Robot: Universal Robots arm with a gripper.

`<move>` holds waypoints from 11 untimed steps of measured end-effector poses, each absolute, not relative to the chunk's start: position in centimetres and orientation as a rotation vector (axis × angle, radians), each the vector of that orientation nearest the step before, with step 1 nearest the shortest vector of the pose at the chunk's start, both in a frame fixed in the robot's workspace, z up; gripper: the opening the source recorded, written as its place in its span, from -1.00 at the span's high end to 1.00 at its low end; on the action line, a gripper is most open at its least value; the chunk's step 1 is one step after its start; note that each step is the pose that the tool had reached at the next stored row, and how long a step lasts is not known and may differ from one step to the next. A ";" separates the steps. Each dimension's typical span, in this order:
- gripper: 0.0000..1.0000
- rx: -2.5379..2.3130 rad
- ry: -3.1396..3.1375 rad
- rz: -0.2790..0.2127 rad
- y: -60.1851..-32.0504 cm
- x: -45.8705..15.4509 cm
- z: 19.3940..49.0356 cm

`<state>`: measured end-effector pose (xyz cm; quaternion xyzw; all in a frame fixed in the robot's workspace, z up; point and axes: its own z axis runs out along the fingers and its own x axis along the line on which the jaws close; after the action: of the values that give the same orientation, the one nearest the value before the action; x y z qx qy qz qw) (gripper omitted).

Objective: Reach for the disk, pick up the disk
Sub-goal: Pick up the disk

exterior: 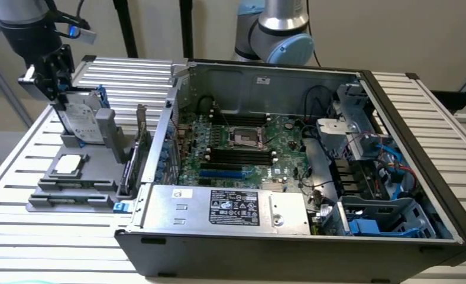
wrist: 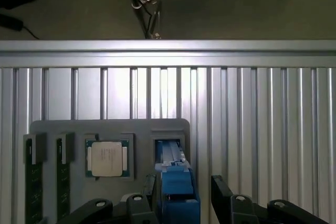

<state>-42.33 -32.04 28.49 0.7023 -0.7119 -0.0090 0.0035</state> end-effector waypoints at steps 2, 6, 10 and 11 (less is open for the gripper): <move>-0.08 2.207 -2.236 -0.037 -32.1 -42.4 28.4; -0.08 2.211 -2.238 -0.042 -32.2 -42.5 28.3; -0.04 2.211 -2.237 -0.042 -32.2 -42.5 28.3; -0.04 2.211 -2.237 -0.042 -32.2 -42.5 28.3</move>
<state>-42.51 -32.22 28.32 0.7029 -0.7111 -0.0134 -0.0020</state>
